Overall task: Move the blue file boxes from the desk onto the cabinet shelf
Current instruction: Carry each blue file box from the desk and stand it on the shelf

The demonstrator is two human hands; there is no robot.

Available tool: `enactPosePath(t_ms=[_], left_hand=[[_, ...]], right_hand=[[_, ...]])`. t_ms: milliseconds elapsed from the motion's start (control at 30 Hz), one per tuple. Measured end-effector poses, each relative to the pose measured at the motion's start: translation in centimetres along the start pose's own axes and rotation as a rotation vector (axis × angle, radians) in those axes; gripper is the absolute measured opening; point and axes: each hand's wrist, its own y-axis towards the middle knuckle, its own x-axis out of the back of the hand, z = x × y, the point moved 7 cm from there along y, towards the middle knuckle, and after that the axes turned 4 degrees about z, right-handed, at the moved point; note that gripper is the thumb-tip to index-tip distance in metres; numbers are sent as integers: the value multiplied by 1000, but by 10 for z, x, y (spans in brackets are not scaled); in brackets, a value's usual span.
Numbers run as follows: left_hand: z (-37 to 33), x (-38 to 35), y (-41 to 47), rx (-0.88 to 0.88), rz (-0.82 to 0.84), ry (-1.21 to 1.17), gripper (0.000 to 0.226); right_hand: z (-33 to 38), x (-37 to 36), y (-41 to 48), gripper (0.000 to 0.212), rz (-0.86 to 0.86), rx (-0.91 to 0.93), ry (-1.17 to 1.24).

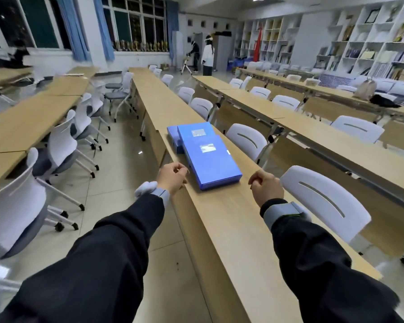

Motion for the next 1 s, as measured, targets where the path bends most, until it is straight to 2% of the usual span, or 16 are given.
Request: enactPosePath(t_ms=[167, 433, 633, 867, 1000], left_hand=[[38, -23, 80, 142, 67, -7, 18], [101, -74, 243, 257, 174, 3, 11], [146, -107, 340, 367, 298, 102, 33], [178, -134, 418, 472, 266, 116, 49], [199, -141, 432, 517, 170, 61, 42]], right_hand=[[-28, -35, 68, 25, 84, -64, -24], [-64, -119, 201, 21, 165, -165, -110], [-92, -186, 278, 20, 213, -300, -80], [-132, -243, 347, 28, 274, -378, -85], [-149, -271, 369, 41, 344, -430, -53]])
